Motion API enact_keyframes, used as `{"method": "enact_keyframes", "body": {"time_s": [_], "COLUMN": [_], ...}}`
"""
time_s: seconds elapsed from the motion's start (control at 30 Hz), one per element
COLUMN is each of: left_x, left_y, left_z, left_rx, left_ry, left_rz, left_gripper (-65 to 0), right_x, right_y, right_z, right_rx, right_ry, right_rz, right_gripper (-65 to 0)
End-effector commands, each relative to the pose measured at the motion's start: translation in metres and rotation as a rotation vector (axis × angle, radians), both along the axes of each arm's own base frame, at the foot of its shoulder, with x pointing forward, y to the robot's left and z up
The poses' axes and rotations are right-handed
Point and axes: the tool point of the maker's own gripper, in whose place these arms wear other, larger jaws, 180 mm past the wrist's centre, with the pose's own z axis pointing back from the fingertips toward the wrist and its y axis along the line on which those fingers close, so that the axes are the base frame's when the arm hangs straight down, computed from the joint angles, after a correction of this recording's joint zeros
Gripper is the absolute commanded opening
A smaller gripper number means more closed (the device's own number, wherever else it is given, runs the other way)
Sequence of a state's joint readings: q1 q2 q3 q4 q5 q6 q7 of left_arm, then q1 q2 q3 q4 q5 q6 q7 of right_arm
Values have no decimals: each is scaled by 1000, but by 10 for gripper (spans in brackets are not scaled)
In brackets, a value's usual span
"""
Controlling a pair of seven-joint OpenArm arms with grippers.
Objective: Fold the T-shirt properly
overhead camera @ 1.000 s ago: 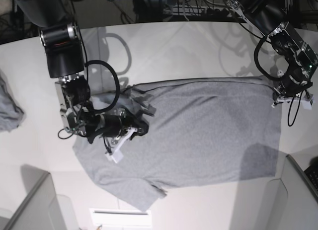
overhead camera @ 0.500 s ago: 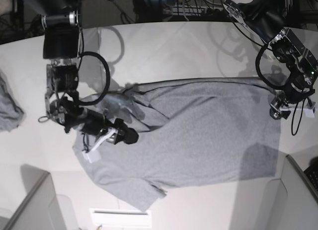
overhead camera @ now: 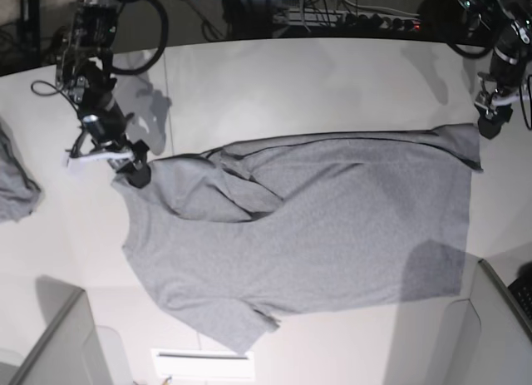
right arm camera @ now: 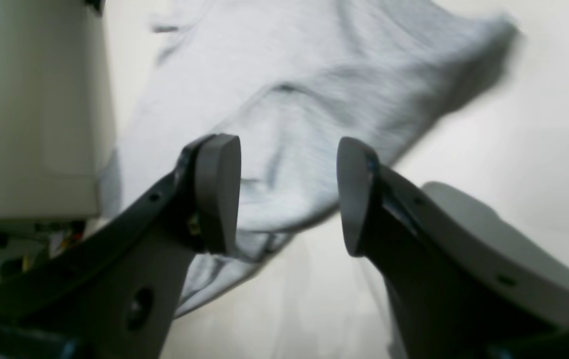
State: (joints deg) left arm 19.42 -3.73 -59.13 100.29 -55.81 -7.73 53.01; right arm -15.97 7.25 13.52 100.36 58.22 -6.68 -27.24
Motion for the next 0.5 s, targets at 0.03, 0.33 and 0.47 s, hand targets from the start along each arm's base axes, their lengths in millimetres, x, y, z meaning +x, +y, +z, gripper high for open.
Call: {"method": "enact_keyframes", "body": {"time_s": [0.03,0.33,0.47], "left_x": [-9,-29,-18], "left_y": [3,4,6], "left_z": [-6,-47,-42], "left_rx": [14,81,89], "left_ry": [3,52,18], "left_rz": [-20,-56,-44], "left_gripper": [-224,-224,-224], "right_x": [4,-8,-8], "right_y": [-9,-8,-8], "right_z": [1,-36,-45], "right_rx": [-7,22,32], "right_ry": [-28,63,86], "right_rz": [-32,-65,-68], "right_gripper": [-356,-350,-308]}}
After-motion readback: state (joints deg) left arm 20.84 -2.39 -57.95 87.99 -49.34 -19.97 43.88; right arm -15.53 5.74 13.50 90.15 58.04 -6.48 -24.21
